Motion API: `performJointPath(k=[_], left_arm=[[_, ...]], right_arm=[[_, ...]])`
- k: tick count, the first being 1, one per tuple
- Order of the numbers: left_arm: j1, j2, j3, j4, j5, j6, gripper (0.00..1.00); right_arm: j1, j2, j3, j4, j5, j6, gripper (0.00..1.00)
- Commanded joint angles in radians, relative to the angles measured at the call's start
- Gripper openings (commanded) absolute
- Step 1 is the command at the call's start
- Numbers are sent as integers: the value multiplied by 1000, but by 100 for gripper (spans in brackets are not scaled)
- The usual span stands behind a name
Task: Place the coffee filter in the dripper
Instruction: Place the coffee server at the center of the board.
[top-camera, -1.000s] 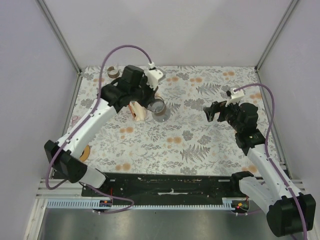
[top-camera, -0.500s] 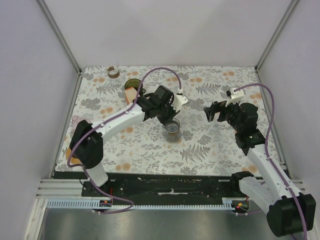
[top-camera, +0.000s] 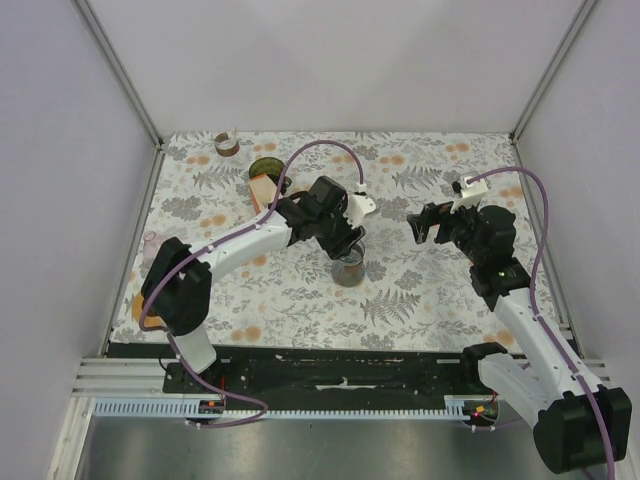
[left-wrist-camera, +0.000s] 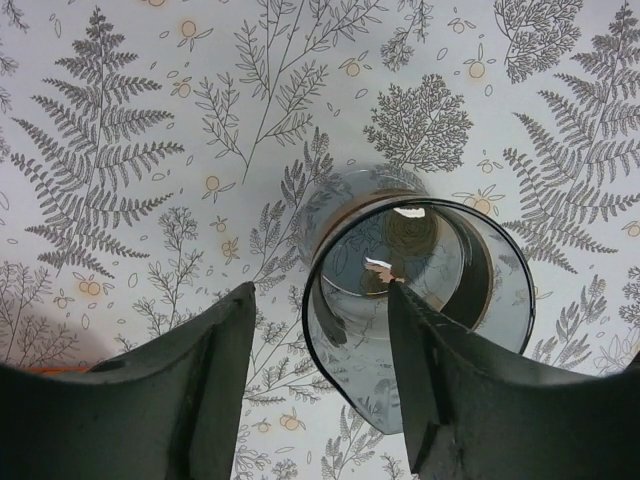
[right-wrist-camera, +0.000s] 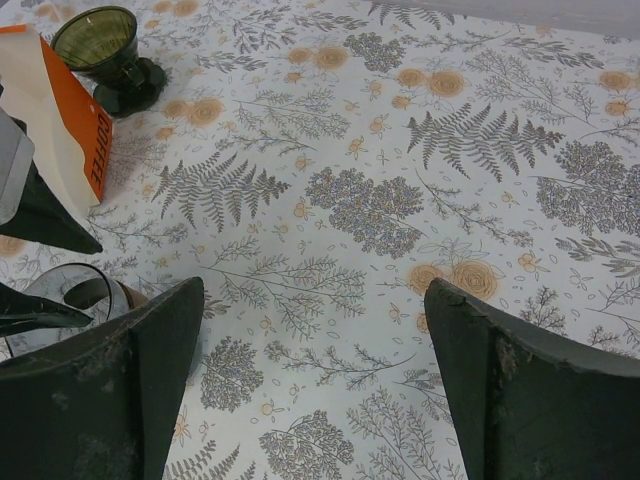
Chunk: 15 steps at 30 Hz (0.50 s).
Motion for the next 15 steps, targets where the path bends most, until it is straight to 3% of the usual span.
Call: performJointPath(k=[1,10,15], left_arm=[[1,-53,85,-57,-24,16,64],[90,-240,155,-295,-237,42,69],[387,-403,42,-459,-224,73,68]], right_arm=[[4,-3,44,15,-2,-10,98],[5,-4,47,12,-4,-10,98],[4,-4,50,8,-10,-12,98]])
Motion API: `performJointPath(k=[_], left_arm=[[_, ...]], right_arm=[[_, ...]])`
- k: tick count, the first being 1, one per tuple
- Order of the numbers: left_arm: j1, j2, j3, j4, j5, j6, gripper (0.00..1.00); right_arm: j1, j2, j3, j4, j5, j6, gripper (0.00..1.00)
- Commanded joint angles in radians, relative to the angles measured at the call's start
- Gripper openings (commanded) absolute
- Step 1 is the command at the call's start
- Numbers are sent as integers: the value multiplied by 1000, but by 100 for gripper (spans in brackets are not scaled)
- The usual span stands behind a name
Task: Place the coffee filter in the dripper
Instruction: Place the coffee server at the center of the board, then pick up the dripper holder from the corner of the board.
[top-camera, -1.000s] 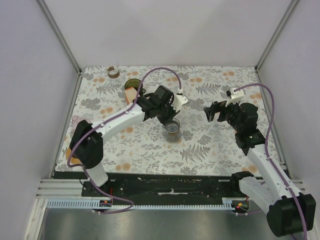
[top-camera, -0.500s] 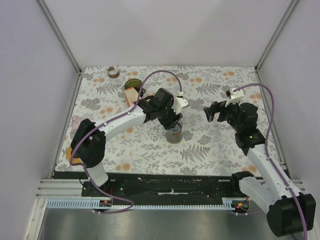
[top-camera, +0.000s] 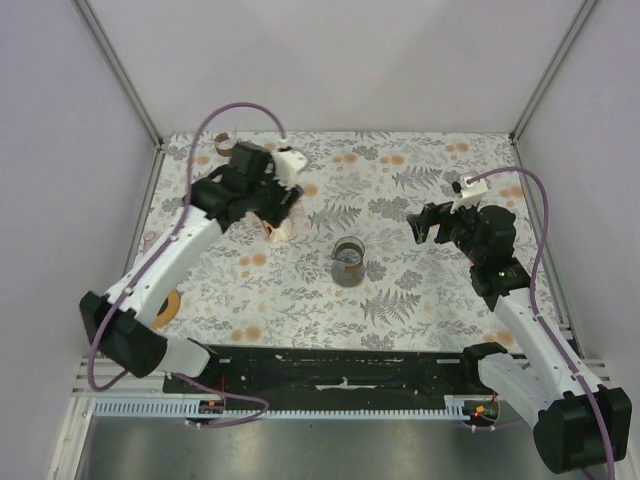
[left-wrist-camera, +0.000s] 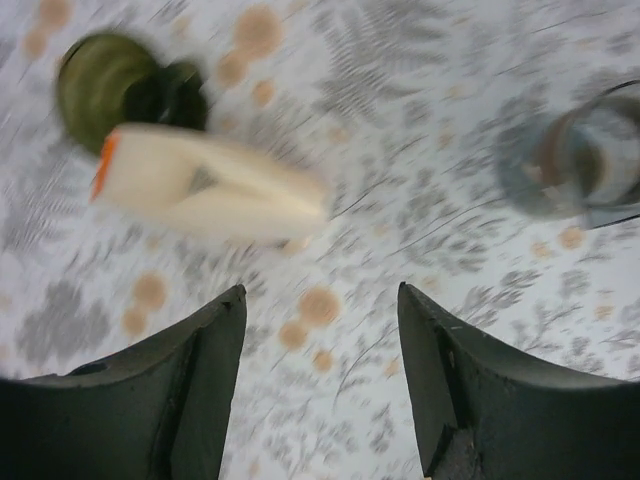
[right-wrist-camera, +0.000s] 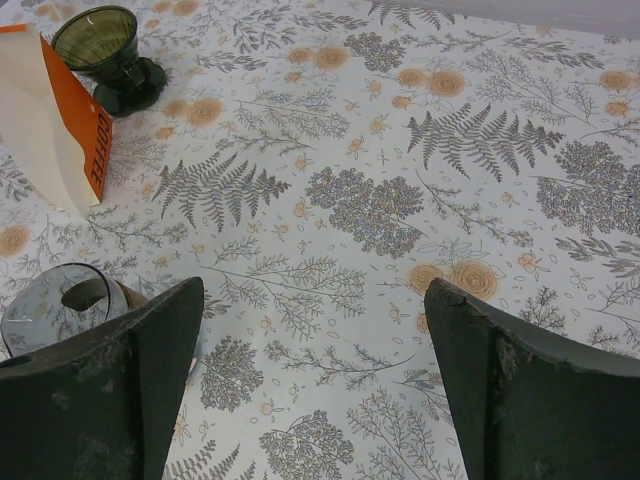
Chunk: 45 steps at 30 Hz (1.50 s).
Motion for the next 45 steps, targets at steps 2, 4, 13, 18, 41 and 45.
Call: performJointPath(k=[2,4,13,18,41,45], left_arm=[[384,-197,-149,-225,-75,117,67],[534,-263,-241,-251,-124,187,66],[1347,-283,-543,-99,-34,551,51],[1496,-139,-566,-28,91,528,32],[1349,19,-634,202,42,352,36],[1348,42,-651,215,8,363,34]], right_arm=[[5,-3,52,12,-12,-4,98],[5,-1,53,12,-23,-3,98],[12,6,58,20,-43,10,98],[14,14,61,21,-54,14,98],[17,23,58,14,-37,2,98],[15,22,58,12,-38,2,98]])
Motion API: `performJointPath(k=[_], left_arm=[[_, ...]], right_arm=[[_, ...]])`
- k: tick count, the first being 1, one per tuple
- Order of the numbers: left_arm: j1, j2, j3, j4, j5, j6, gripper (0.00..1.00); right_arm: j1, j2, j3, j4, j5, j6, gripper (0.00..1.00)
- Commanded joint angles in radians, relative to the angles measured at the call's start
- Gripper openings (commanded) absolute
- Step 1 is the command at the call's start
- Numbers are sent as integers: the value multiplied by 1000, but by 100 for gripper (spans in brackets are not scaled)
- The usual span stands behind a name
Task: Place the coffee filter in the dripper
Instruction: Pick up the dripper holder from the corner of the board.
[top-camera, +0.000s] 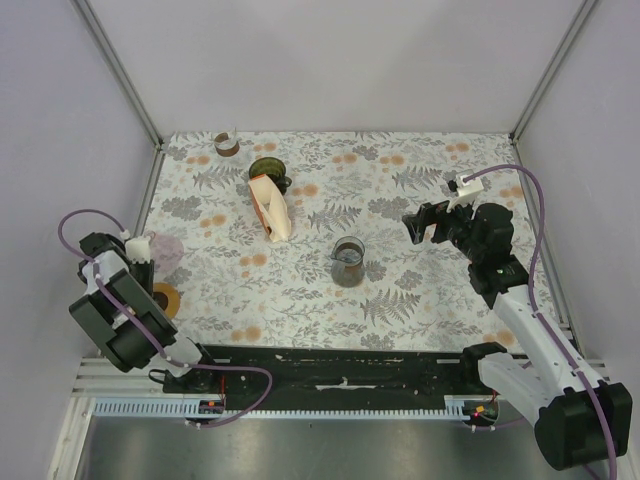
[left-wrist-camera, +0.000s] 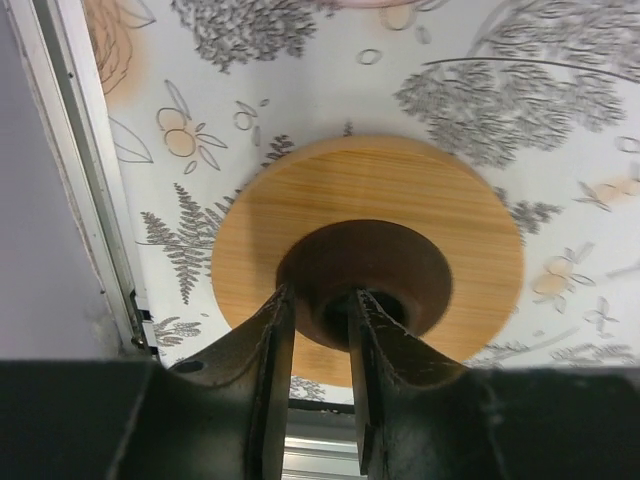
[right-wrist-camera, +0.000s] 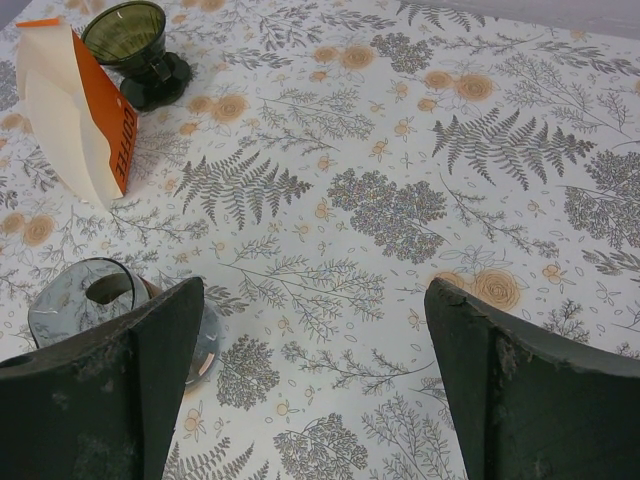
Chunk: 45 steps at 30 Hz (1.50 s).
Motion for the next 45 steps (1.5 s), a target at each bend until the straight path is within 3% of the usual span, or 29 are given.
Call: performJointPath(k=[1,6,8,9,10,19,23,26,31,35,39,45], left_arm=[[4,54,-39,133,-101,-9,33],[4,74,-71,165,-128,6,29],[4,89,-69,182,-121,2,16],[4,91,-63,181,-104,-5,4],[4,86,-53,170,-84,-14,2],[4,-161,67,-147,253,9,2],[-25,-234,145,-394,486,142,2],[-135,-268,217,-543,579,184,2],[-284,-322,407,-612,740,71,2],[-477,-275,614,-600,853,-148,2],[-642,-225,743,-557,977,-349,2],[-827,-238,767,-369,976,-584,2]], right_arm=[[3,2,41,12,0,-3,98],[3,2,43,14,-3,-3,98],[5,2,43,14,-6,-3,98],[5,2,43,14,-6,-1,98],[5,1,43,12,-6,-1,98],[14,-37,83,-32,-47,9,98],[59,-47,125,-32,-222,-10,98],[155,-39,150,-3,-325,-55,98],[354,5,173,116,-224,-107,98],[542,122,277,175,-146,-194,98],[654,218,365,274,-143,-267,98],[717,274,445,426,-80,-265,98]])
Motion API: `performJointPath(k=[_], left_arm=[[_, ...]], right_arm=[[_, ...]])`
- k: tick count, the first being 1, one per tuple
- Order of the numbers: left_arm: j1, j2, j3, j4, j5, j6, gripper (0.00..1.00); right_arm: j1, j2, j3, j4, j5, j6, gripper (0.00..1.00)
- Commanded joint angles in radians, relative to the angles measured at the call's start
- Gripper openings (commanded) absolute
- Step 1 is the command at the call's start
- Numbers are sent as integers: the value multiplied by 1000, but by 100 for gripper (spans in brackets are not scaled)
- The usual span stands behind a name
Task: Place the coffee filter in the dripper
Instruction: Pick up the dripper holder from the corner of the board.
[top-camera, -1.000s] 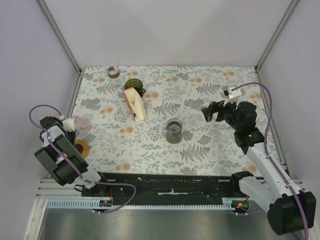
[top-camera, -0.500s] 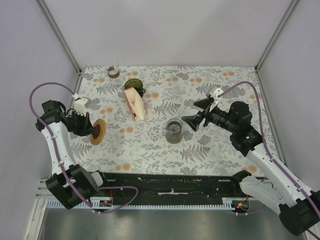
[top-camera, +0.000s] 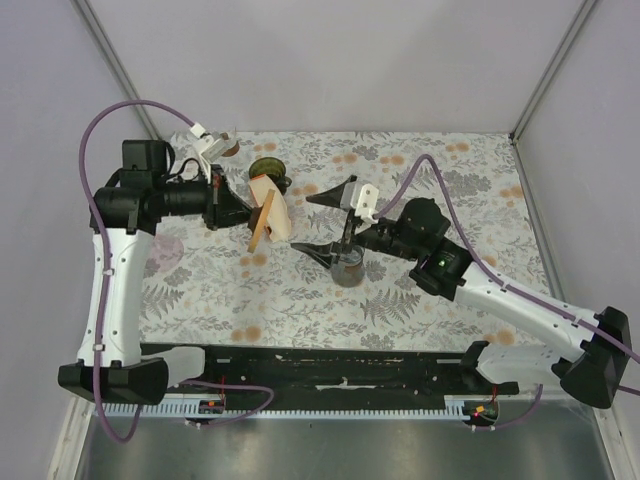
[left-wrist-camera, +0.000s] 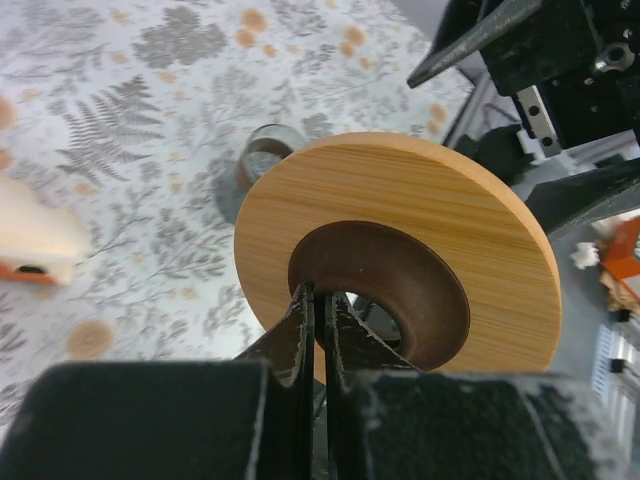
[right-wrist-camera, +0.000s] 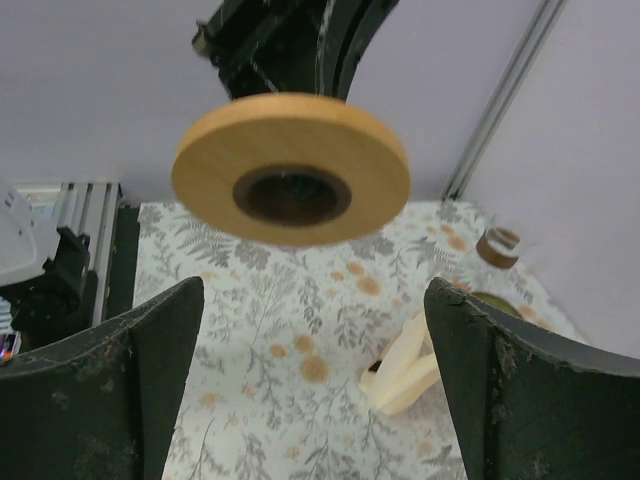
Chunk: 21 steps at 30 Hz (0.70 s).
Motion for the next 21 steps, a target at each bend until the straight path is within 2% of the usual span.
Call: performJointPath(k=[1,4,8,15,18,21], left_arm=[[-107,-11,18,154,82,-278,2],[-159,-28,-13,259,92,-380,2],[-164,-40,-33,314,123,-432,2],[-172,-71,-96,346,132,-444,2],[-176,-77,-102,346,134,-438,2],[-179,-83,-116,348,131,-429,2]], right_arm=[[22,23,97,171,71,-33,98],[33,58,95,232,106,-67,96],[34,101,61,321,62,-95,94],[36,157,105,333,88,-79,72],[34,183,133,318,91,-87,68],[34,207,156,291,91,-90,52]])
